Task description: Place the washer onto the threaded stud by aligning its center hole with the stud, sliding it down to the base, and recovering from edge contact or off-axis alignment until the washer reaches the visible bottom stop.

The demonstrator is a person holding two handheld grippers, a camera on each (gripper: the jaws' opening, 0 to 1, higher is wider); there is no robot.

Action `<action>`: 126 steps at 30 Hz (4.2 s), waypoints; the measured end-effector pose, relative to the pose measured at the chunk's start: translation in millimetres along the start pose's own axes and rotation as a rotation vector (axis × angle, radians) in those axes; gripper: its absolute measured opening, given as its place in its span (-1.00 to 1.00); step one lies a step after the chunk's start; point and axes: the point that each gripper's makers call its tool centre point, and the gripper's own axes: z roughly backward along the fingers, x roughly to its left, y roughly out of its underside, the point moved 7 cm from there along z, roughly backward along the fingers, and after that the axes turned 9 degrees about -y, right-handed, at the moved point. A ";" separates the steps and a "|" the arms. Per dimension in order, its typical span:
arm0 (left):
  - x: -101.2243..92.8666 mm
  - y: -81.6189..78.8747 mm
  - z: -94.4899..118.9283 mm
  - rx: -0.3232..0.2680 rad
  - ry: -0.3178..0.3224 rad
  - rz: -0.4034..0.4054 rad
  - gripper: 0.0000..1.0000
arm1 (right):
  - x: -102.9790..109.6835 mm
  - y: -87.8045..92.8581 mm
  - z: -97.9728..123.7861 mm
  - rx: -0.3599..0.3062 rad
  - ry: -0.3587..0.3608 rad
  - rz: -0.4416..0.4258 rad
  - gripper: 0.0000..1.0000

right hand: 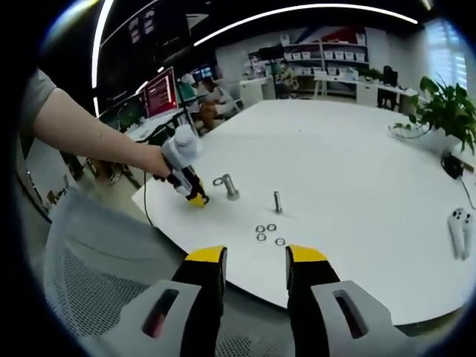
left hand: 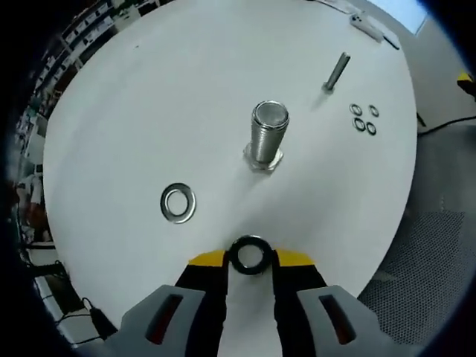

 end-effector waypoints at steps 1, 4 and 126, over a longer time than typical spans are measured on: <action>0.0 -0.1 -0.2 0.000 0.000 0.000 -0.59 | 0.0 0.1 -0.1 0.001 0.000 0.000 -0.32; 0.1 -1.7 -0.7 0.012 0.000 0.013 -0.60 | -0.2 0.1 0.0 0.000 0.001 -0.001 -0.32; -7.6 -82.3 1.5 -0.106 0.028 -0.281 -0.49 | -2.2 -0.6 1.5 -0.011 0.014 -0.017 -0.34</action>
